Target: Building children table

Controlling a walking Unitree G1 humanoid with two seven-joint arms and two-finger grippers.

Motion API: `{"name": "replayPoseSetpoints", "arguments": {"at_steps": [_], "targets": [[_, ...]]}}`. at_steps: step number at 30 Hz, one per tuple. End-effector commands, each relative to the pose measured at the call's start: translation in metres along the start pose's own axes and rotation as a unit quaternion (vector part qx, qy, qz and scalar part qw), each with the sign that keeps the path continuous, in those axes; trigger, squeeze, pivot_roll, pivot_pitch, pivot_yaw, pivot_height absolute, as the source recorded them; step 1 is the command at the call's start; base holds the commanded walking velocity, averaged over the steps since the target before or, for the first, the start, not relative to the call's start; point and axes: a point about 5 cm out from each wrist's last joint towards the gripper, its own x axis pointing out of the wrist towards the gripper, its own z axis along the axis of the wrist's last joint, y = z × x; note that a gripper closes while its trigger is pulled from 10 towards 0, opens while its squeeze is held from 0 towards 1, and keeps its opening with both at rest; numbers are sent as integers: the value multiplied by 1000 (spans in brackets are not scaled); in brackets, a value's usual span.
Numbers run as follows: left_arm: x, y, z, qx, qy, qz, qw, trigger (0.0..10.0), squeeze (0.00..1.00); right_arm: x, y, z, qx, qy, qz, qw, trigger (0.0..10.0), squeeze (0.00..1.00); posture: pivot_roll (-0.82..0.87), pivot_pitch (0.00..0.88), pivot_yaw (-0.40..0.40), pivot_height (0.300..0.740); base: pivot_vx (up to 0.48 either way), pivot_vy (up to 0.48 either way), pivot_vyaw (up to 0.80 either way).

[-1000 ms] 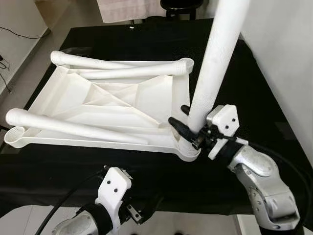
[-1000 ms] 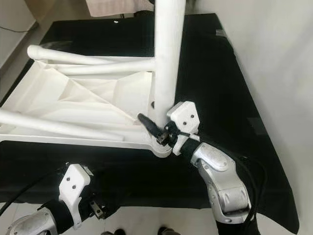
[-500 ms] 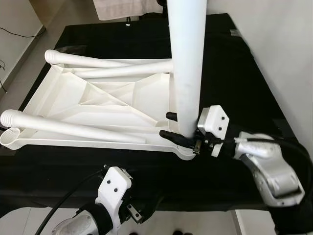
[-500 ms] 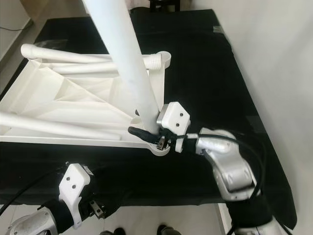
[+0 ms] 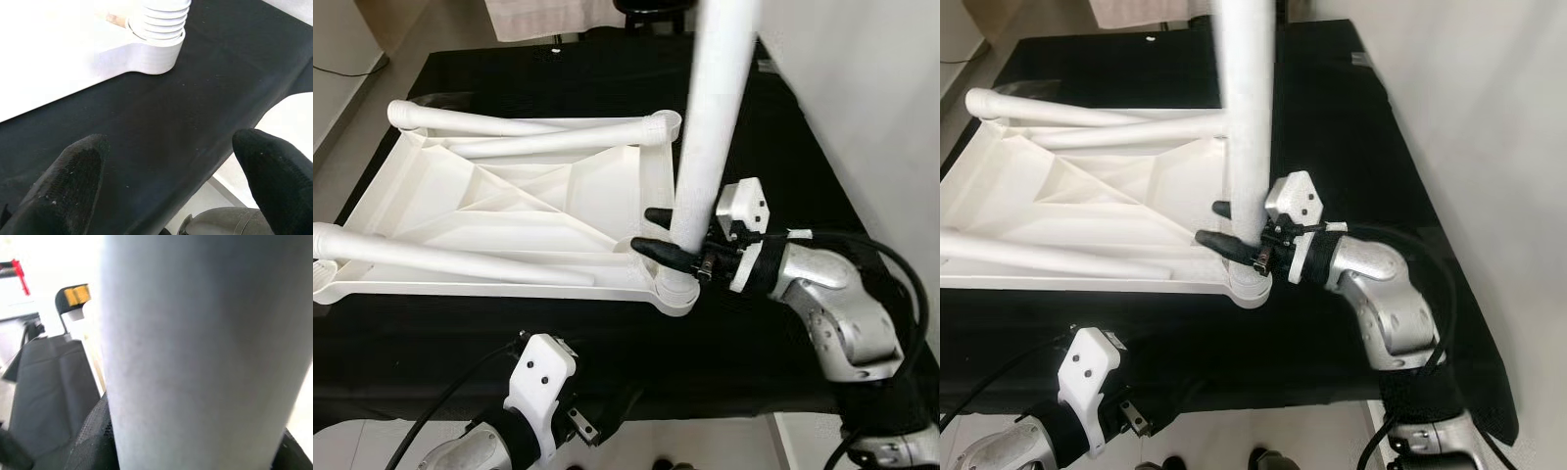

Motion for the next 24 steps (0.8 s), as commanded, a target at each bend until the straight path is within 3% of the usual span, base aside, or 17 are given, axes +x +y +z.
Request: {"name": "replayPoseSetpoints", "arguments": {"at_steps": [1,7,8,9,12,16,18,24], "targets": [[-3,-3,-1,-8,5,-2,1000,10000,0,-4,10,-41,78,63,-9,995,10000,0,-28,321,14,740,0,0,0],[-4,-2,-1,-10,6,-4,1000,10000,0,-10,16,-46,107,38,-35,993,10000,0,-29,320,17,740,0,0,0],[-4,-2,-1,-10,6,-4,1000,10000,0,-10,16,-46,107,38,-35,993,10000,0,-29,320,17,740,0,0,0],[-4,-1,-1,-10,7,-5,1000,10000,0,-15,30,-47,87,28,-17,996,10000,0,-31,318,26,740,0,0,0],[-4,-1,-1,-10,7,-5,1000,10000,0,-15,30,-47,87,28,-17,996,10000,0,-31,318,26,740,0,0,0],[-4,0,-1,-9,8,-5,1000,10000,0,-17,42,-43,38,36,45,998,10000,0,-29,313,29,740,0,0,0],[-3,0,-2,-9,8,-6,1000,10000,0,-19,43,-38,-2,61,110,992,10000,0,-28,310,26,740,0,0,0],[-2,-1,-1,-10,7,-6,1000,10000,0,-23,37,-29,-24,83,181,980,10000,0,-28,313,17,740,0,0,0]]}}
